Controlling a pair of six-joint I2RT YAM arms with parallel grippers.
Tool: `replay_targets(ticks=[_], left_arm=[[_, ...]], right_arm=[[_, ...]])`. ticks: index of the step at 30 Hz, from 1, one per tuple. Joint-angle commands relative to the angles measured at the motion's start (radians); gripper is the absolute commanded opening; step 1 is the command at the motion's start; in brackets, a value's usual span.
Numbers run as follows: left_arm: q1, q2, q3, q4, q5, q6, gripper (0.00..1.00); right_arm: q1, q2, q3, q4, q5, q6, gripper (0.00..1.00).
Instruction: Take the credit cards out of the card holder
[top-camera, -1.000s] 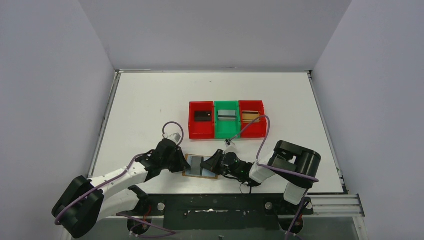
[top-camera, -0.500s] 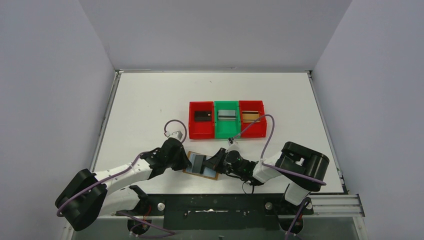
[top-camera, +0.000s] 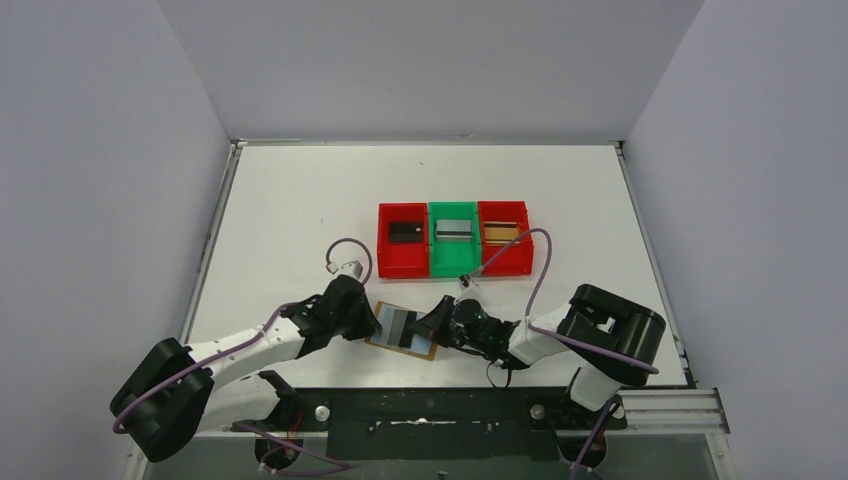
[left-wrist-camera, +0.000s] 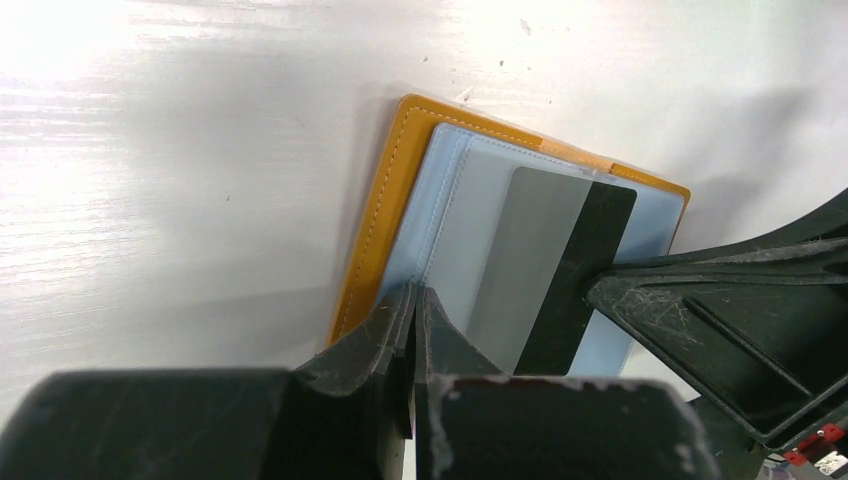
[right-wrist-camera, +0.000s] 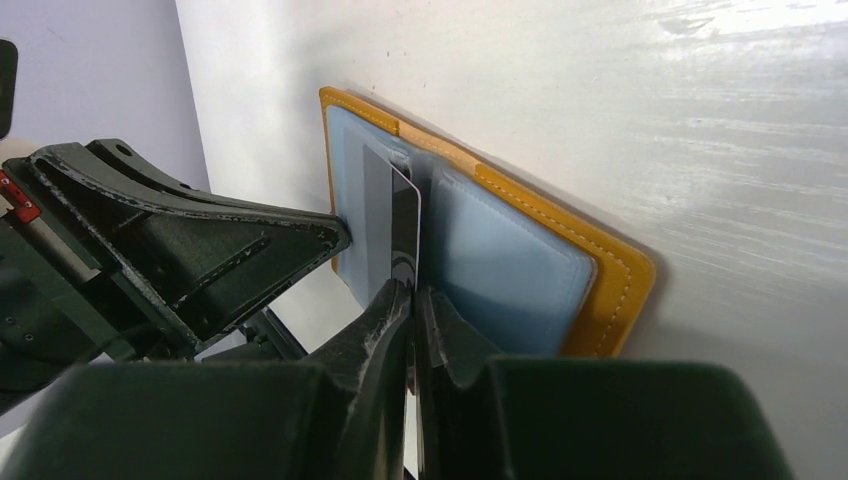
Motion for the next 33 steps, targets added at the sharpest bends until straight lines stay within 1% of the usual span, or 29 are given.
replay_targets(ticks=[1,6,9,11,14,17,23,29,31,33], left_arm=[[0.001,0.007,-0.001,-0.085,-0.039,0.04,0.0],[-0.008,0.022,0.007,-0.061,0.0,0.053,0.0],[-0.013,0.029,0.008,-0.062,0.002,0.053,0.0],[-0.015,0.027,0.004,-0.069,-0.001,0.05,0.0],[-0.015,0.015,-0.001,-0.08,-0.015,0.043,0.0],[-0.015,-0.005,-0.004,-0.082,-0.025,0.034,0.0],[-0.015,-0.05,0.031,-0.112,-0.032,0.03,0.0],[-0.015,-0.099,0.052,-0.107,-0.032,0.025,0.11],[-0.016,-0.1,0.067,-0.131,-0.037,0.026,0.13],[-0.016,-0.109,0.082,-0.162,-0.063,0.025,0.17]], right_arm=[[-0.002,-0.024,-0.007,-0.004,0.023,-0.011,0.08],[0.001,0.036,0.018,0.08,0.007,-0.006,0.17],[0.004,0.073,0.024,0.133,0.004,0.008,0.17],[0.008,0.089,0.014,0.175,0.003,0.019,0.16],[0.01,0.091,-0.018,0.228,0.014,0.035,0.06],[0.013,0.068,-0.056,0.234,0.031,0.047,0.0],[0.009,0.029,-0.083,0.193,0.03,0.043,0.0],[-0.003,0.036,-0.046,0.152,-0.017,0.001,0.0],[-0.007,0.035,-0.043,0.135,-0.017,-0.008,0.0],[-0.02,0.041,-0.038,0.131,-0.037,-0.017,0.0]])
